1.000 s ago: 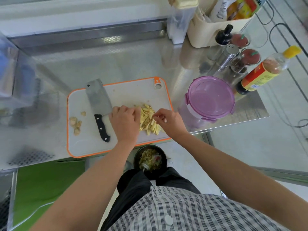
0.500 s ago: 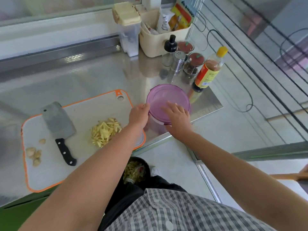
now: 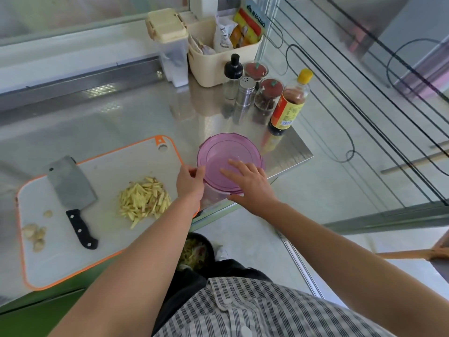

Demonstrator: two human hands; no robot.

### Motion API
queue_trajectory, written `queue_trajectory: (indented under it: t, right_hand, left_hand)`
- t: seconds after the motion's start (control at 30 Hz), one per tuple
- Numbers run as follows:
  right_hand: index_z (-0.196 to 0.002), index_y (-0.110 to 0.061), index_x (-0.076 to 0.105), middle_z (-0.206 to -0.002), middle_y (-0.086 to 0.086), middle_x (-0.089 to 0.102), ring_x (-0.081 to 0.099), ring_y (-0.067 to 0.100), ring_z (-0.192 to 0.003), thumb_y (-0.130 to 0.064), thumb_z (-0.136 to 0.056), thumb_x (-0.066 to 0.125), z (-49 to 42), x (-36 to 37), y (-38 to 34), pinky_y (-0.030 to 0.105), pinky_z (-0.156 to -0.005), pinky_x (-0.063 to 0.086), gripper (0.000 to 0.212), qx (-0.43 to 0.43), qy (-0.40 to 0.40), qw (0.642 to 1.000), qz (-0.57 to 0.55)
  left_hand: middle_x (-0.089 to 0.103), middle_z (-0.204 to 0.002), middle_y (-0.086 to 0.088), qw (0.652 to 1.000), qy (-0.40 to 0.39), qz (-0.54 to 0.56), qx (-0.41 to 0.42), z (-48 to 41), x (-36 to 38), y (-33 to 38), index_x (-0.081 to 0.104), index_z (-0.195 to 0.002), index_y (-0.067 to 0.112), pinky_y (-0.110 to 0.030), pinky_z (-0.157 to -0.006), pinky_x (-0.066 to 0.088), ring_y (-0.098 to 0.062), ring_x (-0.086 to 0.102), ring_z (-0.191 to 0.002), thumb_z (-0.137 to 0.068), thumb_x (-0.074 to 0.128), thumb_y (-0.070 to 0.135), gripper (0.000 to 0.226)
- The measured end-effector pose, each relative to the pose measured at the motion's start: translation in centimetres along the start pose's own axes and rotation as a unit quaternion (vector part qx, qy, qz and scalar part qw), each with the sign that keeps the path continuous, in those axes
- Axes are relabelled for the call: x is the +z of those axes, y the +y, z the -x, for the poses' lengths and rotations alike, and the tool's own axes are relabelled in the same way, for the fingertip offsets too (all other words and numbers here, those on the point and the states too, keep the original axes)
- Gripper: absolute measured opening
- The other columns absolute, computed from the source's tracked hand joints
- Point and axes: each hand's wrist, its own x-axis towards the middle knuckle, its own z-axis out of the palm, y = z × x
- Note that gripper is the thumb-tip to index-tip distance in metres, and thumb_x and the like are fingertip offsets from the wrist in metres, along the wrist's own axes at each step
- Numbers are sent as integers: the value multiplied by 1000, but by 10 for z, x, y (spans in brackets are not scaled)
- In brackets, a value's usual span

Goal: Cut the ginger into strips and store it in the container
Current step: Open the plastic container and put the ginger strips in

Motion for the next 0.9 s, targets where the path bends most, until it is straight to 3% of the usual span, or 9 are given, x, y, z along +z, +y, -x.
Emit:
queue_trajectory:
  t: [0.17,0.23,0.33,0.4,0.47,0.57,0.73,0.83,0.9]
  right_hand:
    - [-124,-23,61,-130,1,53,48,24,-119,-49,-81,65,-10,-6,4,47,-99,38,50,65,77,986,-136]
    - [-127,-13,56,-128,8,51,47,28,-118,-38,-86,64,-24,-14,11,46,-100,39,49,187,128,952,-204]
    - [-113,-4,59,-109,14,57,55,28,-97,-34,-85,68,-34,-24,28,42,-91,46,42,399,13,865,-305]
    - [-77,-5,62,-72,12,61,58,24,-66,-37,-79,75,-30,-21,37,41,-76,54,35,430,-4,816,-386]
    - [-74,-5,58,-58,8,55,53,21,-52,-40,-75,78,-24,-15,42,40,-60,52,41,429,1,796,-428]
    - [-94,-5,52,-67,6,51,44,17,-51,-44,-74,78,-16,-7,41,29,-48,39,51,423,27,770,-476]
    - [-96,-5,48,-64,7,59,51,17,-49,-42,-75,77,-10,-11,43,32,-57,47,52,394,-29,791,-468]
    - [-128,-5,39,-113,11,58,62,21,-60,-31,-80,75,-11,-16,50,30,-59,53,66,364,-31,789,-495]
    - [-143,-12,28,-137,3,42,61,24,-96,-33,-85,69,-18,-18,52,33,-81,53,74,338,12,810,-479]
  left_hand:
    - [61,-86,-11,999,-19,-43,17,0,-5,-1,50,-92,15,-35,-67,44,-29,58,-75,-91,59,24,13]
    - [60,-87,-7,995,-25,-87,32,-1,-9,0,51,-100,12,-31,-68,39,-28,57,-79,-93,57,24,15]
    - [56,-92,-3,991,-15,-128,43,2,-10,2,51,-110,7,-29,-73,37,-26,56,-90,-95,53,25,23]
    - [58,-94,-1,993,-23,-112,30,5,-9,1,49,-108,13,-35,-76,46,-30,60,-92,-89,62,36,33]
    - [61,-96,-3,994,-42,-98,20,8,-8,0,46,-106,20,-47,-79,54,-34,64,-89,-75,73,48,50]
    - [61,-101,-5,993,-39,-106,37,8,-7,-1,46,-108,20,-51,-80,54,-34,63,-89,-74,76,45,52]
    - [61,-107,-2,988,-31,-132,73,5,-8,3,50,-119,13,-30,-78,42,-27,59,-101,-82,73,32,47]
    - [57,-124,-3,984,-43,-142,94,3,-10,9,42,-137,15,-27,-87,38,-22,57,-106,-85,70,26,60]
    - [47,-140,-9,987,-35,-136,72,6,-7,16,27,-147,12,-31,-95,37,-23,54,-112,-87,68,31,75]
